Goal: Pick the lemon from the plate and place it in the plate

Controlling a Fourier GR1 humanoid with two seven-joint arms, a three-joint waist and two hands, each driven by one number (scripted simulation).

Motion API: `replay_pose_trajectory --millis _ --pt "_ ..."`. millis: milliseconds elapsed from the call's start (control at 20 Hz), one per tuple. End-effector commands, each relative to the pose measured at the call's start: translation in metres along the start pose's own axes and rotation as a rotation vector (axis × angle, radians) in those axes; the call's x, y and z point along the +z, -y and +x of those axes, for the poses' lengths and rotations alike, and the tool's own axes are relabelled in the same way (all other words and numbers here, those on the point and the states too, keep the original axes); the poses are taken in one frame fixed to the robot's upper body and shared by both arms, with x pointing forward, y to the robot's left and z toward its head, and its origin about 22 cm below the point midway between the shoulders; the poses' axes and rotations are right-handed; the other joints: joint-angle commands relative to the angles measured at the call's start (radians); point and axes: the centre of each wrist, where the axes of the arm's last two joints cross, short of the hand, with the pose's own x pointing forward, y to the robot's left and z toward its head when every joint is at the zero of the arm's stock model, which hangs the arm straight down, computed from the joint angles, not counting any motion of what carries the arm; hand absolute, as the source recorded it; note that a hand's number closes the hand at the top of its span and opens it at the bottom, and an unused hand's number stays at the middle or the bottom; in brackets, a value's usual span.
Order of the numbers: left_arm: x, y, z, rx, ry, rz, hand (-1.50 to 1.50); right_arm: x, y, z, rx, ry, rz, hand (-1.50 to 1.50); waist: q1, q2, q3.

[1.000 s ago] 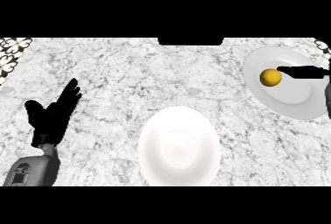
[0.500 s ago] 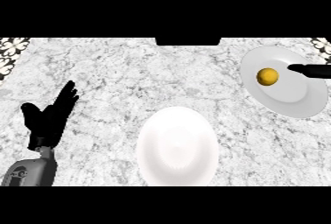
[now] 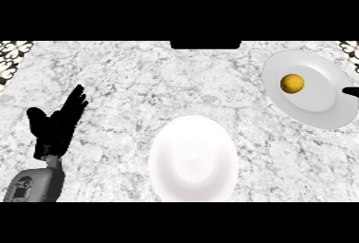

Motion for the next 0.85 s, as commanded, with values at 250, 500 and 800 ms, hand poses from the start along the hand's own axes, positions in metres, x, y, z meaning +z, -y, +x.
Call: replay_pose_trajectory --millis 250,500,800 --pt "0.011 0.011 -0.006 0.004 0.015 -0.001 0.00 0.023 0.029 -0.024 0.040 -0.013 -0.022 -1.50 0.006 0.001 0.000" --pt "0.001 0.003 0.003 -0.010 0.012 -0.013 0.00 0.024 0.054 -0.025 0.072 -0.011 -0.068 -1.50 0.015 0.005 0.001" --pt "-0.010 -0.014 0.007 -0.007 0.013 -0.008 0.00 0.039 0.065 -0.037 0.121 -0.074 -0.047 -1.50 0.011 0.005 0.001"
